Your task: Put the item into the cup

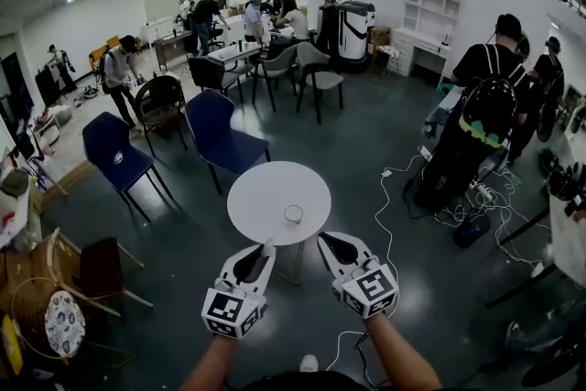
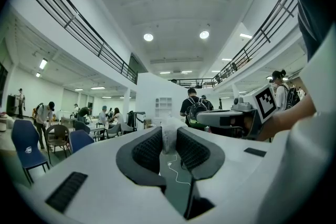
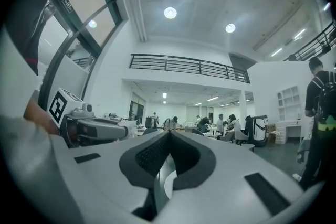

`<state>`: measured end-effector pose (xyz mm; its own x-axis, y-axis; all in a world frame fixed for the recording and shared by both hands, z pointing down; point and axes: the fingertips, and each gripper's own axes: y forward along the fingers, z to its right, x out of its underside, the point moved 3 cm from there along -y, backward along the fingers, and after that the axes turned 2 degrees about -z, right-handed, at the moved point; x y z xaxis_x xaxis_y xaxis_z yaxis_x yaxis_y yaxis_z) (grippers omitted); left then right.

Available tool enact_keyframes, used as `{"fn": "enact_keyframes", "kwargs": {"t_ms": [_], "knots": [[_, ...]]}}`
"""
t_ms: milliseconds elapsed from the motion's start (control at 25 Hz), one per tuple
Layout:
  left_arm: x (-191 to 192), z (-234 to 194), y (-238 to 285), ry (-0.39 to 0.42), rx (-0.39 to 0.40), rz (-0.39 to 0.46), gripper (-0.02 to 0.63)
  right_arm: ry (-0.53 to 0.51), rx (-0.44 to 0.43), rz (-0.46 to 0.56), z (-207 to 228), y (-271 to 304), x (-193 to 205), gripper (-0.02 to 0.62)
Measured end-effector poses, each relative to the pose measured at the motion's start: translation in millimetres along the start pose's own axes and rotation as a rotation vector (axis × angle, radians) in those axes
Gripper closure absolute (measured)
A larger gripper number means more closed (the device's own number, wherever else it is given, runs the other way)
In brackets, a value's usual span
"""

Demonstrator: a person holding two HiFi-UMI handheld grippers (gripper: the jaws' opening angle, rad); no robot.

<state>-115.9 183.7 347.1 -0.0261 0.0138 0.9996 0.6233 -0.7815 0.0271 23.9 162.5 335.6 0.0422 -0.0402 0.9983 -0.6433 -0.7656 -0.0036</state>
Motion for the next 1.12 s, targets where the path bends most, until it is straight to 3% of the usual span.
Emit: {"fn": "enact_keyframes", "kwargs": {"t_ms": [520, 1120], "knots": [[17.9, 23.2, 51.9, -0.009, -0.040, -0.007, 0.512, 0.016, -0.026, -0.003, 61.1, -7.9, 24.1, 0.580], [21.8, 33.8, 78.7, -0.007, -0.066, -0.050, 0.512, 0.048, -0.056, -0.007, 95.8, -13.2, 32.9, 0.578]]}}
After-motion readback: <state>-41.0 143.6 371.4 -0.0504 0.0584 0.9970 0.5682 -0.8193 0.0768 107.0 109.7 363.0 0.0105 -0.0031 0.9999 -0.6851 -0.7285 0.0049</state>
